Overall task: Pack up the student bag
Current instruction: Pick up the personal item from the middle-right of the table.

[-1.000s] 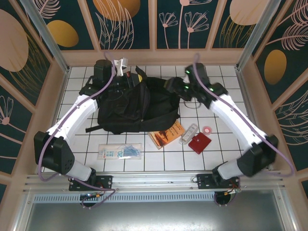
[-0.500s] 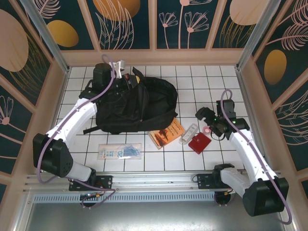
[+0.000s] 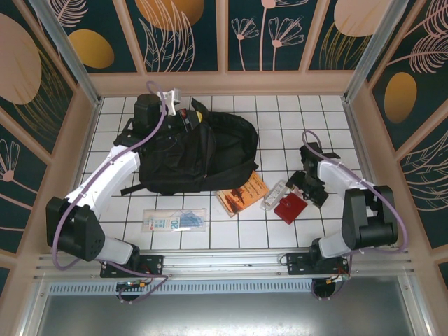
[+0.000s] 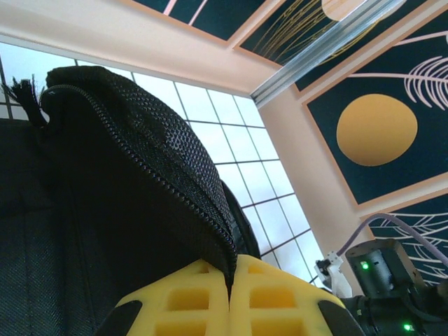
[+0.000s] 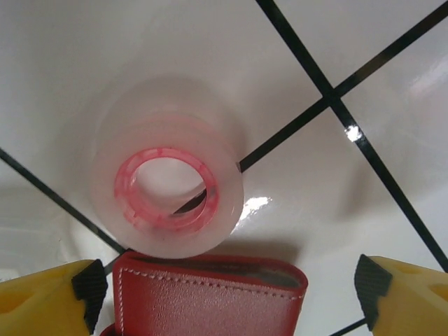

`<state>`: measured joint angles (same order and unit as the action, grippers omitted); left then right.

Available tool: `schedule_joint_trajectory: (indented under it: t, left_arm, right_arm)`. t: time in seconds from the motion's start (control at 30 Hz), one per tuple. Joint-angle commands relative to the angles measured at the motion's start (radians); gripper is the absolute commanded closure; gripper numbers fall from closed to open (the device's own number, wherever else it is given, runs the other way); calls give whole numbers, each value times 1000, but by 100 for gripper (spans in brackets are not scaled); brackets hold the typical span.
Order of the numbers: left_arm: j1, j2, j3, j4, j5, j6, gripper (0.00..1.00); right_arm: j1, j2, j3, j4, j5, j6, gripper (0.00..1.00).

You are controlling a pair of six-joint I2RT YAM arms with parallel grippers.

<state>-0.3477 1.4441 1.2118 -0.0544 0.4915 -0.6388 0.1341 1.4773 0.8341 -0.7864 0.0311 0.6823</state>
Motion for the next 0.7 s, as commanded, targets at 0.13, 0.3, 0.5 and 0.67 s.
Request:
schedule_joint_trajectory:
  t: [0.13,0.3,0.5,0.67]
  left_arm:
    - [4,-42,-5,74,5,25,100]
    - [4,-44,-7,76,7,24,100]
    - [4,-42,-6,74,5,25,100]
    - [4,-42,-6,75,5,27,100]
  right_arm:
    - [-7,59,80,6,6,-27,8]
    - [-14,112,104,30,7,-33,10]
    - [-20,152,95,68,-12,-34,13]
    - [-20,179,77,91,-10,-36,18]
